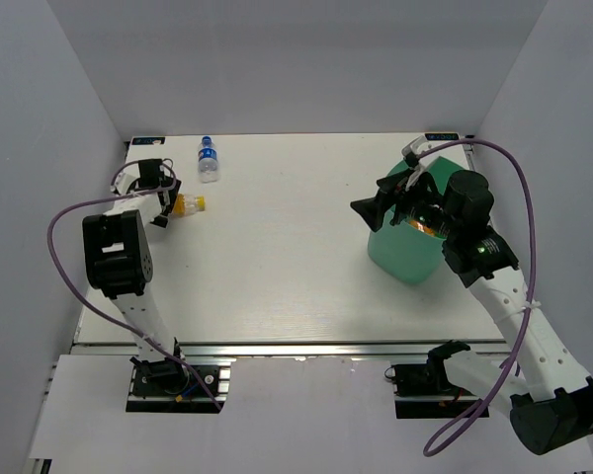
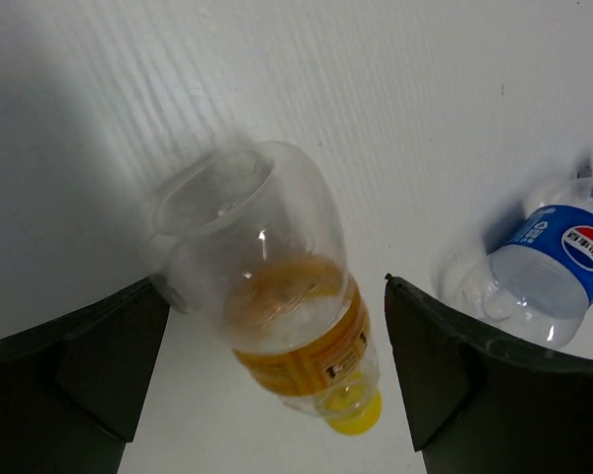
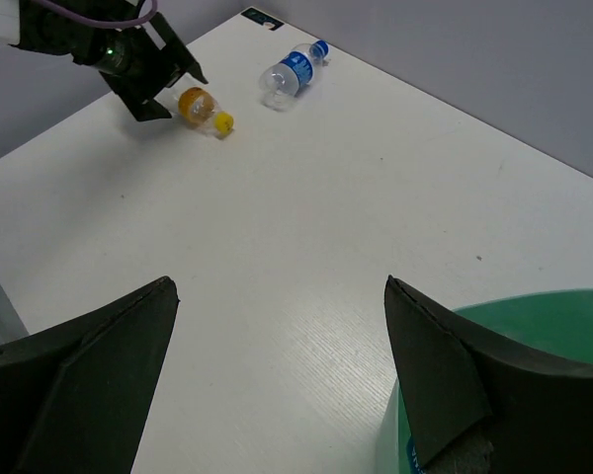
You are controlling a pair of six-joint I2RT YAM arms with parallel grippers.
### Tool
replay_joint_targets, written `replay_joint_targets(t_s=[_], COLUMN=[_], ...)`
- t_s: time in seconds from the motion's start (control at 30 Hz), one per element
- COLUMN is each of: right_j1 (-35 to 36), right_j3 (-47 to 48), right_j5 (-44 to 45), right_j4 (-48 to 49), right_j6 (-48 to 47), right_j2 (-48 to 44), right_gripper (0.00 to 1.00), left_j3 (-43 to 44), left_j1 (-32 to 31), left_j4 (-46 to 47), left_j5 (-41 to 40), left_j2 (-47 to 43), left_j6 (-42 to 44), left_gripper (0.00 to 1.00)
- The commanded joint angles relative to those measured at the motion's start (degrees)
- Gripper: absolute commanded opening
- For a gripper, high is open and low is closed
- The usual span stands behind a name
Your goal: Put the plastic bottles in the bin
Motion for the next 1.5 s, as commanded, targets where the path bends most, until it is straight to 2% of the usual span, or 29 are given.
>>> replay_joint_targets(t_s=[0.0, 0.2, 0.3, 0.33, 0.4, 0.47, 0.57, 0.7, 0.77, 0.9, 1.13, 1.23, 1.4, 1.47], right_j1=[0.2, 0.9, 1.8, 2.4, 3.7, 7.2, 14.8, 21.1, 22.8, 25.9, 29.1, 30.4, 32.7, 34.1], right_j3=[0.3, 1.1, 1.4, 1.5, 1.8, 3.2, 5.3, 5.7, 5.4, 6.0, 6.9, 7.5, 9.8, 10.7], right_j5=[-1.5, -2.7, -3.5, -4.2, -4.1, -1.5, 6.9, 8.3, 8.0, 9.3, 18.5, 21.3, 17.5, 19.5], right_j4=[2.2, 1.6, 0.9, 0.5, -0.5, -2.6, -4.2, -0.9, 4.6, 12.1, 21.6, 25.7, 27.9, 29.3], right_j6=[-0.9, -0.9, -3.4, -3.6, -4.2, -5.5, -7.6, -6.1, -2.0, 2.5, 7.9, 7.3, 6.1, 5.5], right_j2=[-0.2, 0.9, 1.8, 2.0, 2.7, 4.3, 6.8, 10.5, 13.3, 19.7, 25.0, 27.8, 31.7, 32.5], right_gripper=[0.89, 0.89, 0.89, 0.89, 0.89, 0.89, 0.89, 0.89, 0.89, 0.89, 0.89, 0.89, 0.89, 0.89], left_j3=[5.1, 9.0, 9.0, 8.8, 7.8, 6.3, 2.1, -4.4, -7.3, -10.6, -21.0, -22.9, -23.4, -23.2], left_j1=[0.4, 0.4, 0.4, 0.4, 0.4, 0.4, 0.2, -2.9, -5.3, -16.4, -26.5, -28.0, -29.4, -29.5], left_j4=[1.0, -1.0, -1.3, -1.2, -1.1, 0.1, 2.1, 5.3, 6.8, 6.1, 13.5, 15.1, 14.5, 14.0], left_j5=[1.1, 3.7, 4.0, 4.0, 4.2, 4.1, 5.7, 8.3, 10.2, 7.1, 5.5, 7.1, 7.6, 7.4], left_j2=[2.5, 8.2, 8.4, 7.8, 6.6, 3.3, -3.1, -13.9, -18.3, -30.6, -46.3, -50.0, -51.3, -51.4], left_j6=[-0.4, 0.0, 0.6, 1.3, 1.9, 3.0, 4.6, 6.8, 8.8, 9.6, 5.6, 5.1, 5.1, 5.1], left_gripper=[0.98, 0.96, 0.74, 0.59, 0.46, 0.33, 0.25, 0.24, 0.24, 0.25, 0.31, 0.32, 0.31, 0.31])
